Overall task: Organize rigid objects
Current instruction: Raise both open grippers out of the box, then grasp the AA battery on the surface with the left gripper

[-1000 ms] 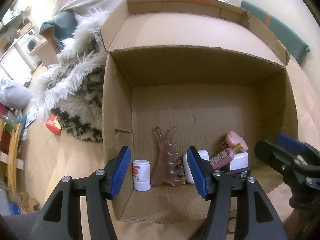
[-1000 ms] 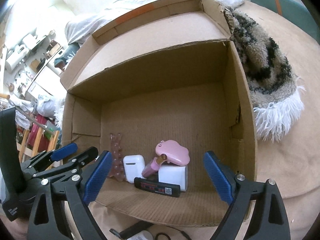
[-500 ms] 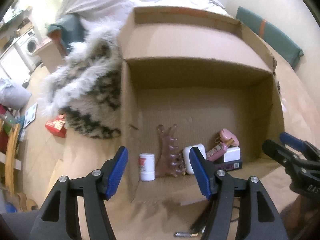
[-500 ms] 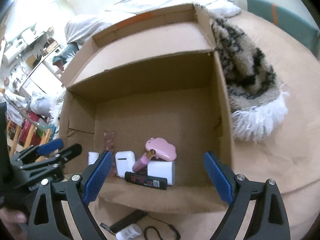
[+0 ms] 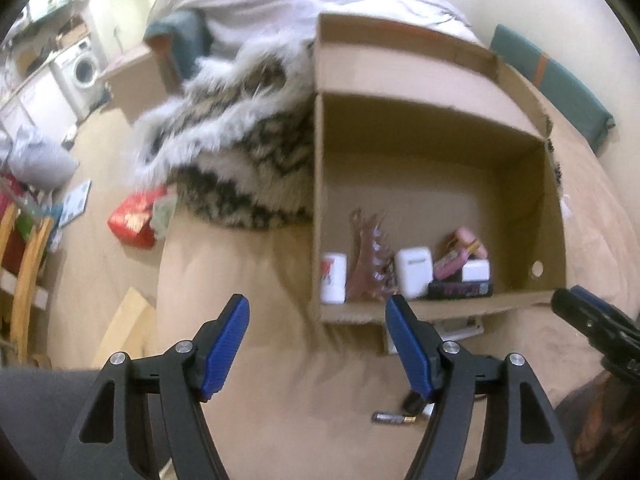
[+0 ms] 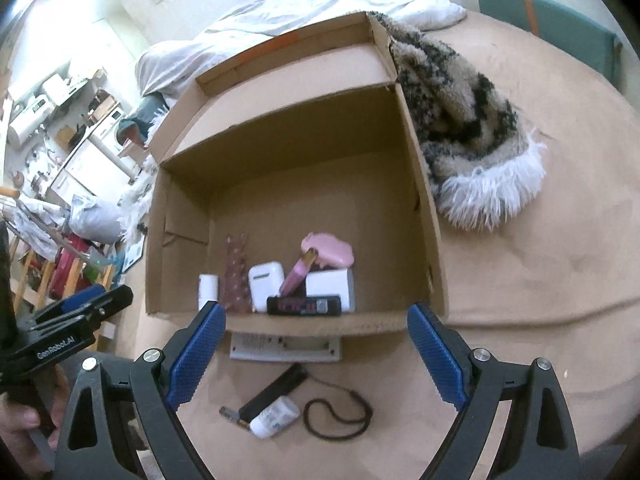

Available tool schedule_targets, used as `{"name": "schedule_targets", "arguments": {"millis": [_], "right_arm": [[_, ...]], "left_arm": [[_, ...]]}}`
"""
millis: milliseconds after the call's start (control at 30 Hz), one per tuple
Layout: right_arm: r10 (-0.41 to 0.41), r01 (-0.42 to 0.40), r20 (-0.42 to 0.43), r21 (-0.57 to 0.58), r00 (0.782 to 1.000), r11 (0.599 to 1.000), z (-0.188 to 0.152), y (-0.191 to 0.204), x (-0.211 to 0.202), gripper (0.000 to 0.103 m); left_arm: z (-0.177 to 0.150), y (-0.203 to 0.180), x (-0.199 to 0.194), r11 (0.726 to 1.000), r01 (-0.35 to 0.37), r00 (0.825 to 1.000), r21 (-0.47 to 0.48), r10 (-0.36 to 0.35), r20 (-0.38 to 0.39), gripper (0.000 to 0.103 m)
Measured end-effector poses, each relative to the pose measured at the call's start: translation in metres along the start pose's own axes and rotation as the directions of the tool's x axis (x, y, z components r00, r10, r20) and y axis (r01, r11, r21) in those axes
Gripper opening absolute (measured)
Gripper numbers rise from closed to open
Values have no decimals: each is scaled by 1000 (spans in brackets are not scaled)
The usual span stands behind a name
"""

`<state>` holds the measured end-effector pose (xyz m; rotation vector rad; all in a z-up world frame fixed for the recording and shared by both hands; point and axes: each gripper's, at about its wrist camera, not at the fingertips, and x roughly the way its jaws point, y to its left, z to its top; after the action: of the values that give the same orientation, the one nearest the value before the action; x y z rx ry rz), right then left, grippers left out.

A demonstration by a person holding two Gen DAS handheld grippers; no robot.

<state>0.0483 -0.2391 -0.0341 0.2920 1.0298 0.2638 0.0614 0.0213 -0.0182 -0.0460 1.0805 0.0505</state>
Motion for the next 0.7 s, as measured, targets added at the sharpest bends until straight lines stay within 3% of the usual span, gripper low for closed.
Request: {"name": "schedule_targets", "arguments": {"millis": [100,267,433,600,700], "right_arm": [[5,-4,-18,8,1000,1000,-6,2,2,98],[-2,2,-10,-2,1000,1000,-10,6,1,98],[7,-6,-56,12,998,1000,-12,8,16,98],[-6,6,-87,-10,996,1000,-14,14,26,98],[-19,17,-108,-13,994,1000,-16,14,32,98]], "left_arm": [[-8,10,12,999,-2,999,-46,0,-46,68],[-14,24,28,994,-89,992,-64,83,-96,68],[-14,36,36,989,-68,989,-132,49,-139,68],[-23,14,48,998,-7,980,-56,-4,-199,68],[-42,-18,66,993,90,941,74,-61,-333,68]]}}
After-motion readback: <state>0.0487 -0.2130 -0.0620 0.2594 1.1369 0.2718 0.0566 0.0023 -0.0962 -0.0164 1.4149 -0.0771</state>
